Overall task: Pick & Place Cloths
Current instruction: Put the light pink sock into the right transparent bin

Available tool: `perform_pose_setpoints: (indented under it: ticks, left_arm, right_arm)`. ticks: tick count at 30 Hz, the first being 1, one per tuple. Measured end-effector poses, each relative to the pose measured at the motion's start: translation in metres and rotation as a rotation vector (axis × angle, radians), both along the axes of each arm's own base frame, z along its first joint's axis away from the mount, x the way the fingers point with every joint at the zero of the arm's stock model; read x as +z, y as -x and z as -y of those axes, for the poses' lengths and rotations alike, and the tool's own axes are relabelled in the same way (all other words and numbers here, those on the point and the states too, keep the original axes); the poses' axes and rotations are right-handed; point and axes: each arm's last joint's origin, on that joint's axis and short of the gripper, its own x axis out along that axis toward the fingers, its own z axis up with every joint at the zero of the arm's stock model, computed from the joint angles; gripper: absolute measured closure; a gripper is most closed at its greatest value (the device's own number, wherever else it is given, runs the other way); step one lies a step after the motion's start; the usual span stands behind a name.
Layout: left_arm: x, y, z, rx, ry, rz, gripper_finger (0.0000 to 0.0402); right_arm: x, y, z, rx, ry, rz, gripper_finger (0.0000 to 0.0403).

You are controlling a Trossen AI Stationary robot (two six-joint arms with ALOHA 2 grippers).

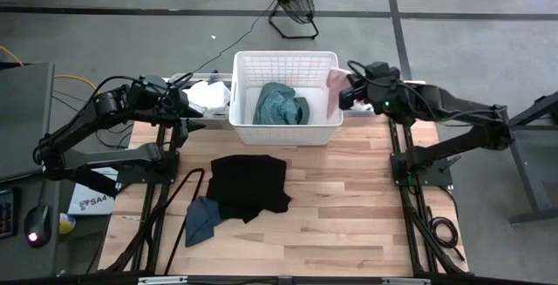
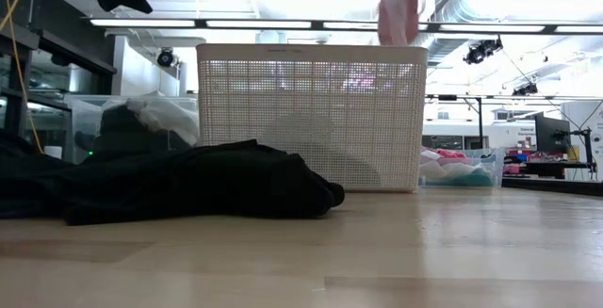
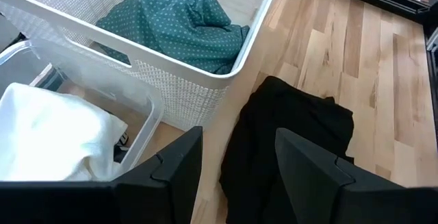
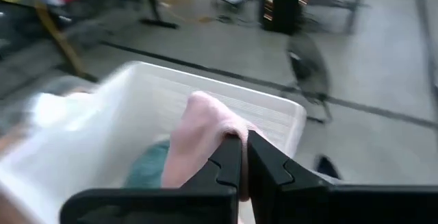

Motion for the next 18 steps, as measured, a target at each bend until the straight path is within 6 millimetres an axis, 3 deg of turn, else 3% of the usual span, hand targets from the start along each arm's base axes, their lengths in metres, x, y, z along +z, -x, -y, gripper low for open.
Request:
perform_pose_setpoints:
  ticks: [18]
  left_arm:
    - [0.017, -0.012, -0.002, -0.1, -0.012, 0.211, 0.022]
  right_arm:
    - [-0.02, 0.051, 0.05, -0.345, -0.145, -0.257, 0.0399]
